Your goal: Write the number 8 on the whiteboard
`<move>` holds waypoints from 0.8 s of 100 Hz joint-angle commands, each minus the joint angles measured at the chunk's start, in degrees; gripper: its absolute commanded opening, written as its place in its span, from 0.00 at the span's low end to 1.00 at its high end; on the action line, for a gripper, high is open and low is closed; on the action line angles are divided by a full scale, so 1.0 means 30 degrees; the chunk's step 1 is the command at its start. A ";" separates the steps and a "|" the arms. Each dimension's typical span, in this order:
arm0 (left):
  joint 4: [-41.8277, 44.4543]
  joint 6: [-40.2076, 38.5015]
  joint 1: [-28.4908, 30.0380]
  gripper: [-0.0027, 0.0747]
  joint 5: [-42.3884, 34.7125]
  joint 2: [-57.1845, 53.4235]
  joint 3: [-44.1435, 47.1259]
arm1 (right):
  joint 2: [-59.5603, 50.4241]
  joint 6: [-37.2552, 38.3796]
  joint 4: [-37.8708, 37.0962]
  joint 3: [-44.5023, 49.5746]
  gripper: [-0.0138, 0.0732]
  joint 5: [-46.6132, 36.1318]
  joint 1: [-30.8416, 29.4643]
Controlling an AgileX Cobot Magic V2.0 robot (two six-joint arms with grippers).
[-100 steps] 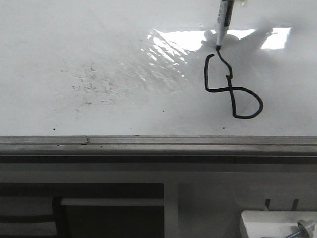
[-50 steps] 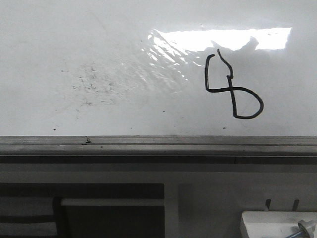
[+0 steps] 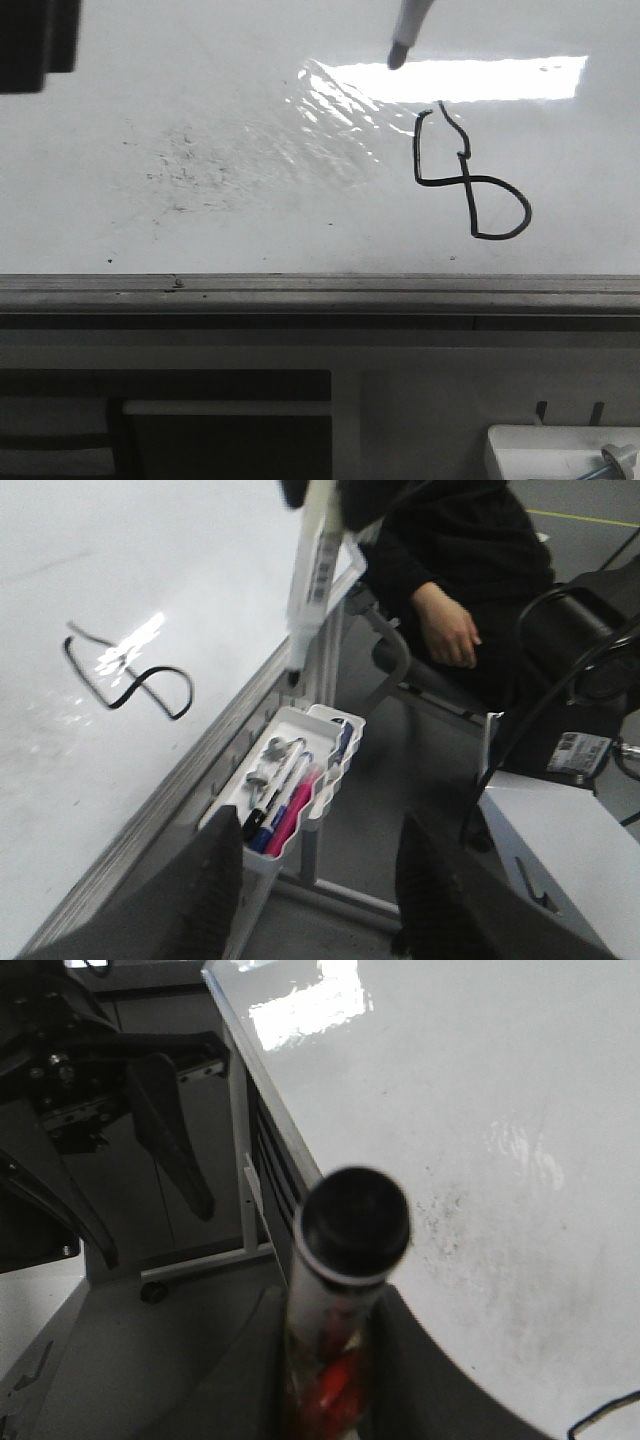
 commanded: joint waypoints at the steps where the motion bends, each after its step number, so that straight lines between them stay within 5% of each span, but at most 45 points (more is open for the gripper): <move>1: -0.3376 0.2909 -0.0463 0.48 0.1241 0.1263 -0.0860 | -0.0114 -0.1875 0.2260 0.0019 0.09 0.0147 0.0065; 37: -0.6602 0.8454 -0.1229 0.48 0.3852 0.6451 -0.2057 | 0.1317 -0.3434 0.2310 0.0354 0.10 0.1986 0.0065; 80: -0.7199 0.8885 -0.1190 0.46 0.4406 0.8579 -0.3150 | 0.2920 -0.4846 0.2310 0.0354 0.10 0.1057 0.1068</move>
